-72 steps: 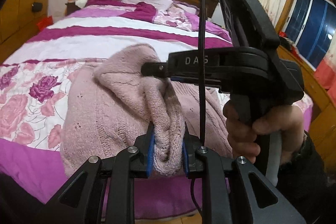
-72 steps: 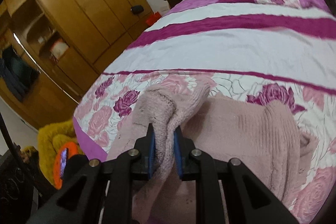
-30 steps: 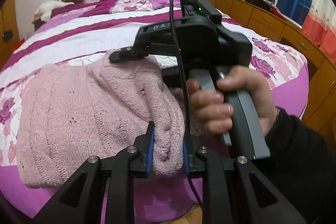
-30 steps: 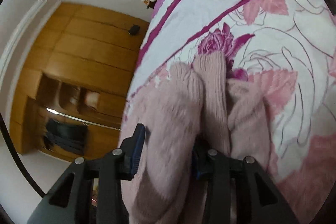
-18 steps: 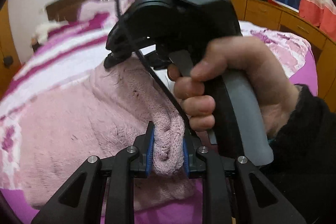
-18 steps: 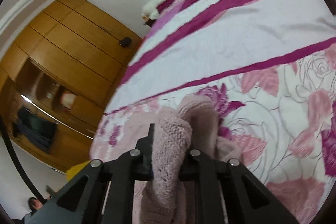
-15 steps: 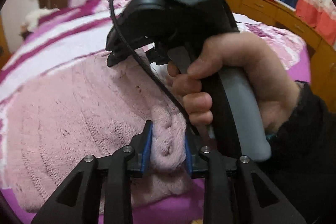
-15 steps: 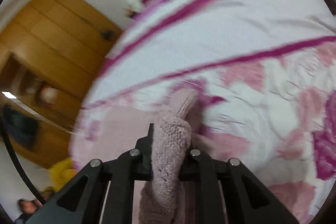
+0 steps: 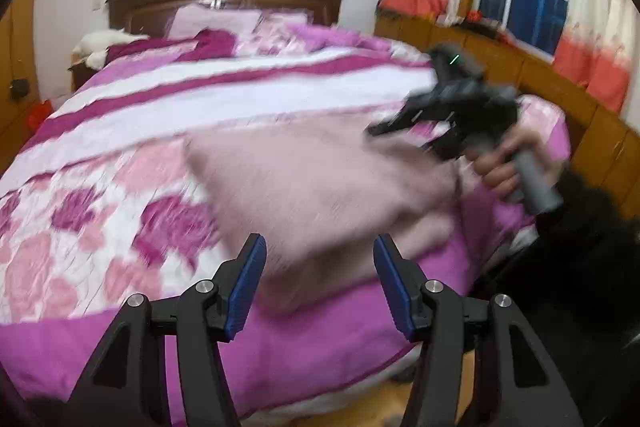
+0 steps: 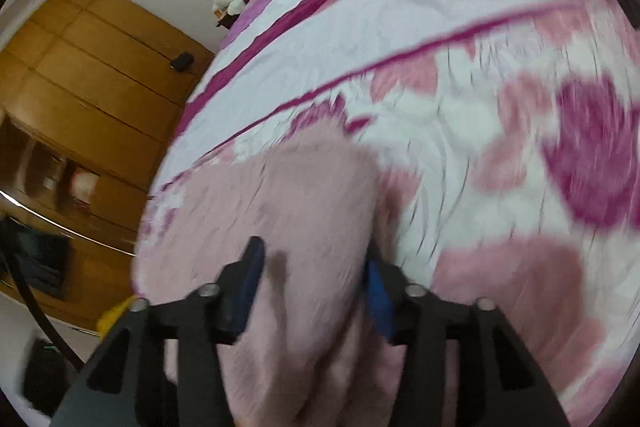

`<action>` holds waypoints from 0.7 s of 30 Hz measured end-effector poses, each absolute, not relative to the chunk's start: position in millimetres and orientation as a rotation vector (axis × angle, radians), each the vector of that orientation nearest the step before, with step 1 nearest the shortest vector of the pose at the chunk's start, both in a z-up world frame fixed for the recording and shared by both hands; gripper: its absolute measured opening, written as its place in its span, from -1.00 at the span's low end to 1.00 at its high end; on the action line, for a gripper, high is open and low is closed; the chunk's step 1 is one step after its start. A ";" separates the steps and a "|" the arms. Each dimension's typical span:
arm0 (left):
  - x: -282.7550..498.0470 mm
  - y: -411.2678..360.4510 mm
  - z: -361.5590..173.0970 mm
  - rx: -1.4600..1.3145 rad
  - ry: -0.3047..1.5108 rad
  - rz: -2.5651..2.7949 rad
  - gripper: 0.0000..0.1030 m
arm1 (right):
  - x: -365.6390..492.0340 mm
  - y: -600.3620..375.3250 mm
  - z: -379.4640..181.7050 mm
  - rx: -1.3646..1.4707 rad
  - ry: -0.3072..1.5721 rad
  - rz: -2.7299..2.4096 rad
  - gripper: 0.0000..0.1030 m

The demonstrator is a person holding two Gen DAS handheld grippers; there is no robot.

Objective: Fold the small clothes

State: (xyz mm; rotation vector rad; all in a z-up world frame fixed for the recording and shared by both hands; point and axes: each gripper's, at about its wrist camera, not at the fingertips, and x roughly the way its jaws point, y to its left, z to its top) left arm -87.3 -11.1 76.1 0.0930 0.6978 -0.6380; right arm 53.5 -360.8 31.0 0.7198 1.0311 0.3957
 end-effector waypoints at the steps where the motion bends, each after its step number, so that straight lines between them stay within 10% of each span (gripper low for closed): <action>1: -85.7 -8.0 68.7 0.095 0.709 -0.630 -0.36 | 50.2 -357.9 27.8 0.745 1.042 0.398 0.08; 5: -66.0 -9.3 38.1 0.170 0.679 -0.437 -0.36 | 37.5 -331.6 20.6 0.663 1.083 0.328 -0.02; 6: -64.4 -10.6 34.1 0.141 0.656 -0.442 -0.36 | 34.1 -326.3 22.4 0.642 1.087 0.304 -0.35; 9: -62.8 -9.3 33.0 0.081 0.618 -0.435 -0.91 | 19.3 -318.9 42.4 0.635 1.030 0.289 -0.60; 17: -45.1 45.5 8.5 -0.353 0.776 -0.418 -1.00 | 1.9 -314.7 25.5 0.708 1.094 0.241 -0.63; 21: -38.7 59.2 -1.4 -0.402 0.826 -0.449 -1.00 | -6.3 -325.1 17.6 0.814 1.098 0.120 -0.32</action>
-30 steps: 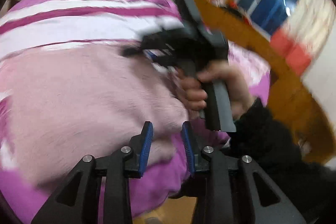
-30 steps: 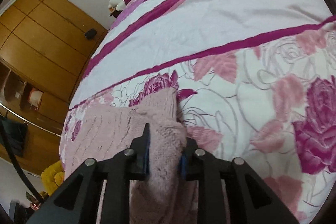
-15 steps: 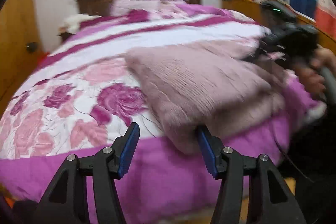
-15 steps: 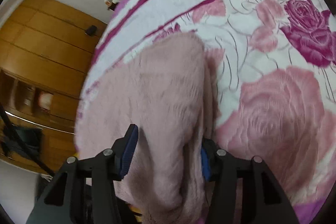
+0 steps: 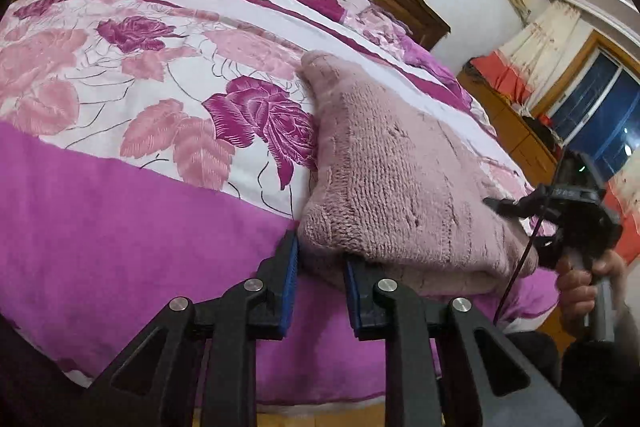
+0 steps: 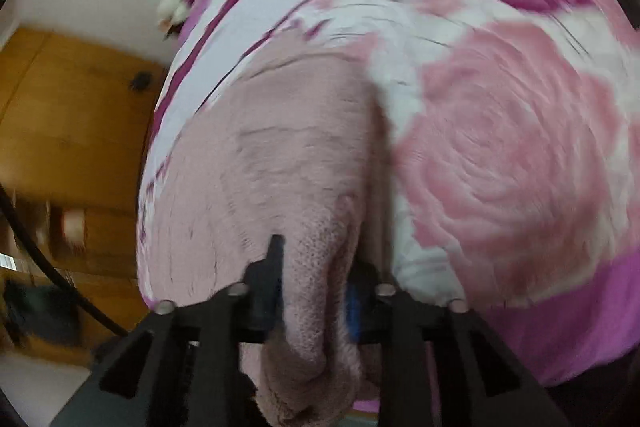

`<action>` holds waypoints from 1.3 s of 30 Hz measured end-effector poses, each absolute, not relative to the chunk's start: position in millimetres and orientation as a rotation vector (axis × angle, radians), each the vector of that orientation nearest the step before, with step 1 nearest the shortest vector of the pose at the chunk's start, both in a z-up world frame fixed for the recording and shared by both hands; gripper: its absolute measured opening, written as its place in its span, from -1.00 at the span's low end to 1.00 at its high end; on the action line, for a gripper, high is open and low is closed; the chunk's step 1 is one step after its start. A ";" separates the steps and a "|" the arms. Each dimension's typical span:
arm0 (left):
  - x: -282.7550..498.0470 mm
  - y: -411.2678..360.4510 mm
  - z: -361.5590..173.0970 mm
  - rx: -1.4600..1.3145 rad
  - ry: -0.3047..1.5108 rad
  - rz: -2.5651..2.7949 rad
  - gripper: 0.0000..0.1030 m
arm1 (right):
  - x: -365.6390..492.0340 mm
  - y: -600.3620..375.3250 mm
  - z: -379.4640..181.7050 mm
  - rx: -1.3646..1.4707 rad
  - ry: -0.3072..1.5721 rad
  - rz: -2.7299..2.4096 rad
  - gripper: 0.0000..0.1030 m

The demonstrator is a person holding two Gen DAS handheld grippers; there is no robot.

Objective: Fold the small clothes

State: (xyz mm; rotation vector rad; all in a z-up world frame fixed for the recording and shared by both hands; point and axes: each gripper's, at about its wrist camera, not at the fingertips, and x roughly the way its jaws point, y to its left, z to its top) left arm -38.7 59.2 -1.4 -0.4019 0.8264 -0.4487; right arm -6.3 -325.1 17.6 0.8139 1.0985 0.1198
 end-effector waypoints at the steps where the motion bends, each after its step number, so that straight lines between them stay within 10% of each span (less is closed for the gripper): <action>1: -40.0 57.6 0.0 -0.380 0.819 -0.450 -1.00 | -11.7 -323.1 27.6 0.766 1.084 0.052 -0.19; 12: -42.6 66.6 -3.7 -0.490 0.850 -0.522 -1.00 | -24.6 -189.1 120.3 0.243 0.674 0.227 0.20; 16: -44.2 73.1 -8.0 -0.527 0.863 -0.519 -1.00 | -0.4 -135.9 58.5 0.274 0.851 0.433 -0.63; 32: -42.2 76.0 -17.0 -0.544 0.901 -0.511 -1.00 | -14.2 -109.6 38.6 0.098 0.863 0.448 -0.76; 39: -73.2 104.9 32.9 -0.507 0.775 -0.492 -1.00 | -48.2 -161.0 110.9 0.103 0.690 0.328 -0.77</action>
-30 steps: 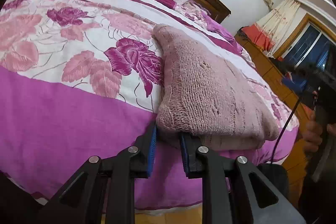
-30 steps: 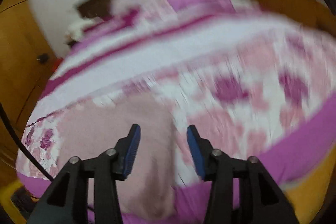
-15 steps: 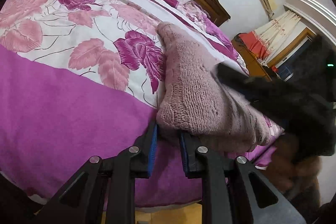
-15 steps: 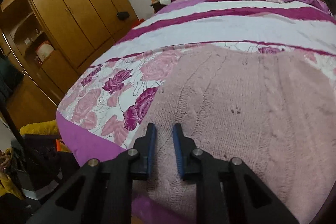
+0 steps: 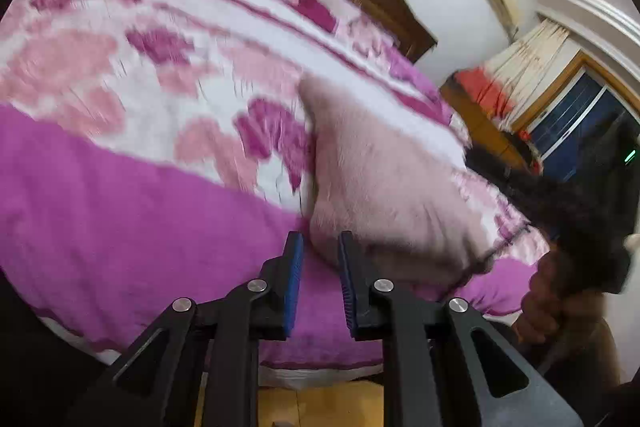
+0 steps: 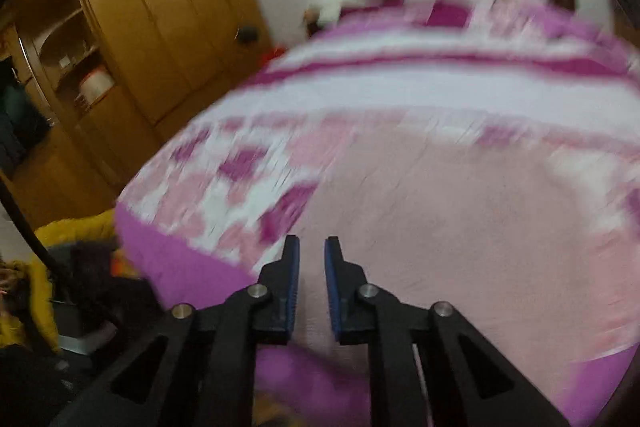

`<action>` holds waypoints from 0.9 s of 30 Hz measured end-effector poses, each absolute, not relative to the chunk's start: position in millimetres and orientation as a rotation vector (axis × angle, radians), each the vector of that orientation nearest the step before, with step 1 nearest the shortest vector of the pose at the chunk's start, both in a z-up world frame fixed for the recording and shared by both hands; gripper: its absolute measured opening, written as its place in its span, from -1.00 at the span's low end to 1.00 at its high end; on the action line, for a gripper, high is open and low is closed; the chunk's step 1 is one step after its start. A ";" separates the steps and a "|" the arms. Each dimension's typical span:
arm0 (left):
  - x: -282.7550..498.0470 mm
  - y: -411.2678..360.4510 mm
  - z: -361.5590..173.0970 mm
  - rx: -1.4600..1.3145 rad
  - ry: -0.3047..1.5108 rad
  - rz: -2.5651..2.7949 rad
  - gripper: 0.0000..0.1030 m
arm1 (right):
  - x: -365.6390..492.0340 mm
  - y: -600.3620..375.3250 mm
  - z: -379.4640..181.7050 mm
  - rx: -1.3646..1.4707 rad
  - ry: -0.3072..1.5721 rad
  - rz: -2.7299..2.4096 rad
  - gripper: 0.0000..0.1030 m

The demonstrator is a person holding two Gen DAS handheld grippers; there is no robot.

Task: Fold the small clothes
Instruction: 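Open the right gripper and withdraw both grippers from the folded cardigan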

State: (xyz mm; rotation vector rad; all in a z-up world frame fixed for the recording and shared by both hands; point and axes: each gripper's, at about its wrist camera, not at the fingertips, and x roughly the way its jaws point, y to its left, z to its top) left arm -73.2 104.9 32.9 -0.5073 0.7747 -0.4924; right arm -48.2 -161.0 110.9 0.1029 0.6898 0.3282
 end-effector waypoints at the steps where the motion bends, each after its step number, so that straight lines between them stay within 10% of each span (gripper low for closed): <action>1: -74.1 108.1 42.6 -0.495 0.737 -0.470 -1.00 | -53.4 -178.0 115.7 0.094 0.673 0.248 -0.77; 11: -20.6 10.0 45.6 -0.009 0.826 -0.463 -1.00 | -42.6 -234.4 33.2 0.200 0.873 0.084 -0.87; 27: 65.9 11.3 77.3 -0.161 0.761 -0.623 -1.00 | 64.9 -281.8 64.5 0.225 0.901 0.036 -0.77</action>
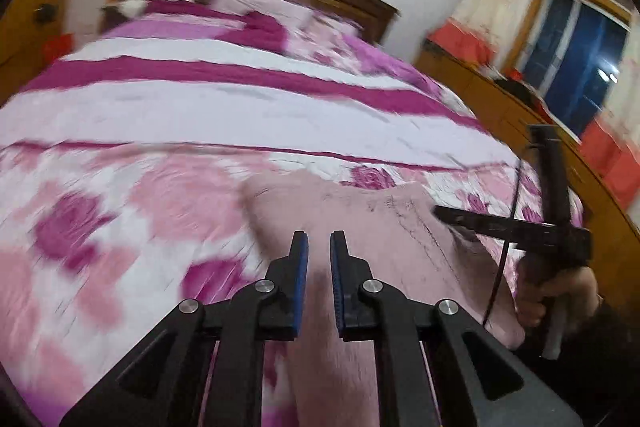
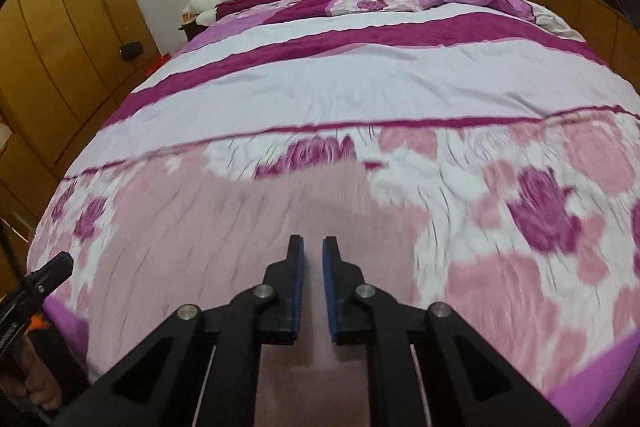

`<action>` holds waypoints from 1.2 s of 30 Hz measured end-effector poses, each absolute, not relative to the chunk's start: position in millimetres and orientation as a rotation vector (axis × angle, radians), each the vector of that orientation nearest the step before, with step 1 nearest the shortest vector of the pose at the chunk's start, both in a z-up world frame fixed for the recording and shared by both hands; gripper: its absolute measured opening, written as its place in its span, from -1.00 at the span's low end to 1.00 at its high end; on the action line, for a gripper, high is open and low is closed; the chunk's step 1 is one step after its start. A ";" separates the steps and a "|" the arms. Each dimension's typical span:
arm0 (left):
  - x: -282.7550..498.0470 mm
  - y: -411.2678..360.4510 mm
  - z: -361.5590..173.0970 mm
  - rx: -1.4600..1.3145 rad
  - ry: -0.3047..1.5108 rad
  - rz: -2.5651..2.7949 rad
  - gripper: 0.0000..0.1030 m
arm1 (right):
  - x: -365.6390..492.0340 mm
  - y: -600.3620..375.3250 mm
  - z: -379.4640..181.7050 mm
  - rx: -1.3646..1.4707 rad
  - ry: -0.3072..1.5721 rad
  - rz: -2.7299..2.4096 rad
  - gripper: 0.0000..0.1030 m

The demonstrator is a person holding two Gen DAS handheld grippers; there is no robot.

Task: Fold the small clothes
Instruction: 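Open the right gripper and withdraw both grippers from the folded cardigan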

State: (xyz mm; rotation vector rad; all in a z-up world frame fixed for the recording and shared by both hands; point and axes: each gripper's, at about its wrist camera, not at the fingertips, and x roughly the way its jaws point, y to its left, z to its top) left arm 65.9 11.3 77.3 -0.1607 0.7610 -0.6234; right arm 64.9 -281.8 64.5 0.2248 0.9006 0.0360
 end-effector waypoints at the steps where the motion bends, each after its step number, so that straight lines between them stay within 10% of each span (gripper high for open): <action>1: 84.2 -1.1 63.0 -0.133 0.848 -0.653 -1.00 | 74.8 -288.0 53.9 0.246 0.930 0.026 -0.77; 8: 104.1 1.3 38.2 -0.208 0.888 -0.653 -1.00 | 84.2 -319.9 34.4 0.401 0.919 0.123 -0.77; 10: 100.8 3.6 38.9 -0.181 0.870 -0.627 -0.68 | 83.2 -325.2 32.7 0.456 0.916 0.150 -0.67; 16: 116.6 22.2 28.3 -0.296 0.941 -0.631 -0.34 | 66.5 -345.6 39.2 0.664 0.909 0.273 0.56; 22: 120.1 33.7 24.9 -0.374 0.967 -0.658 -0.31 | 42.1 -357.3 42.0 0.533 0.855 0.116 0.92; 36: 127.6 42.9 13.9 -0.660 1.068 -0.858 -0.12 | 79.8 -338.2 -0.9 0.685 0.858 0.430 0.96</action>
